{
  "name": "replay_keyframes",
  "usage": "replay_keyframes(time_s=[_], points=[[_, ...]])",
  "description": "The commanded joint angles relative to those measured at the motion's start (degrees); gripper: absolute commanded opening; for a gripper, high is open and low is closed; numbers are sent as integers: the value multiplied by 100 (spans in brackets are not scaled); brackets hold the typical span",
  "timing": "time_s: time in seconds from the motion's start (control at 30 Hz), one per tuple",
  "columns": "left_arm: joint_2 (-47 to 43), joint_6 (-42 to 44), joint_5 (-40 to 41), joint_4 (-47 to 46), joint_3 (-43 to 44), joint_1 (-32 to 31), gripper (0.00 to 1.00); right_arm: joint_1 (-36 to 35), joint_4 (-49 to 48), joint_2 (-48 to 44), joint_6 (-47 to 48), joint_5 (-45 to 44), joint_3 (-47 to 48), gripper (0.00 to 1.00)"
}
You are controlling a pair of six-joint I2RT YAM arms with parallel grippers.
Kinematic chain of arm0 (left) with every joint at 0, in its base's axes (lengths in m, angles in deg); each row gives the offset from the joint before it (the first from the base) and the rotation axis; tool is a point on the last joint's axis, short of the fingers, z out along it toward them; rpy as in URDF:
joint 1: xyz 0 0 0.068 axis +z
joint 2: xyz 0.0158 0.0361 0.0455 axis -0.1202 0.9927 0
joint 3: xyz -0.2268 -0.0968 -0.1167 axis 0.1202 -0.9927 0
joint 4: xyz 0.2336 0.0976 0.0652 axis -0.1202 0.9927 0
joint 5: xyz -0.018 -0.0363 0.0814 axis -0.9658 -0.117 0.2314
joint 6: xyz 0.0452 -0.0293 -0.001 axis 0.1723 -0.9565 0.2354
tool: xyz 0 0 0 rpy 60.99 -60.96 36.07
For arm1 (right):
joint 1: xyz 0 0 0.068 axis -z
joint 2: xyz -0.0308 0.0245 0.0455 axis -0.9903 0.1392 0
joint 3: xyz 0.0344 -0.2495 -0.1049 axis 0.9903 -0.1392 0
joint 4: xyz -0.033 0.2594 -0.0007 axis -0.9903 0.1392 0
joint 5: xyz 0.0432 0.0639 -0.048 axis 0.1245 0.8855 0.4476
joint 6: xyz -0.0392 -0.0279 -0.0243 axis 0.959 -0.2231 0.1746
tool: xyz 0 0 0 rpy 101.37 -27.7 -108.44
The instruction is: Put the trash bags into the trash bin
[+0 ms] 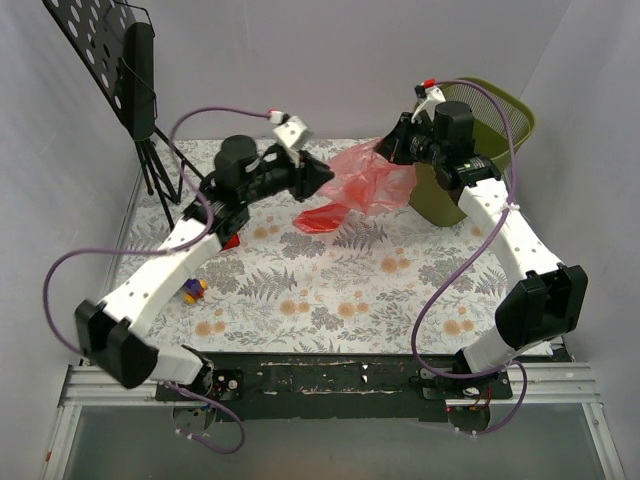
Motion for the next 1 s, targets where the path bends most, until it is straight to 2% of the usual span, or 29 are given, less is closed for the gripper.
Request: replay_keyframes(time_s=[0.0, 0.27, 0.4, 0.57, 0.67, 0.77, 0.83, 0.9, 0.97], points=[[1213, -541, -1612, 661, 635, -335, 27, 35, -74, -128, -270, -252, 210, 1], [1970, 1066, -954, -533, 636, -925, 45, 106, 128, -119, -463, -514, 447, 1], [2059, 1742, -253, -1341, 496, -1153, 57, 106, 181, -163, -569, -559, 421, 1], [2295, 2683, 750, -2334, 171, -1417, 65, 115, 198, -259, -622, -498, 342, 1], [2690, 3123, 1137, -2564, 319, -1444, 67, 106, 190, -347, -648, -453, 263, 1], [3182, 3510, 1367, -2416, 635, -1435, 64, 115, 181, -417, -701, -409, 219, 1], [3472, 3737, 1629, -2406, 767, -1444, 56, 115, 155, -435, -701, -427, 219, 1], [3745, 3731, 1989, -2380, 1021, -1435, 42, 115, 128, -426, -710, -444, 210, 1], [3904, 3626, 2314, -2214, 1268, -1435, 21, 158, 102, -435, -701, -462, 193, 1]])
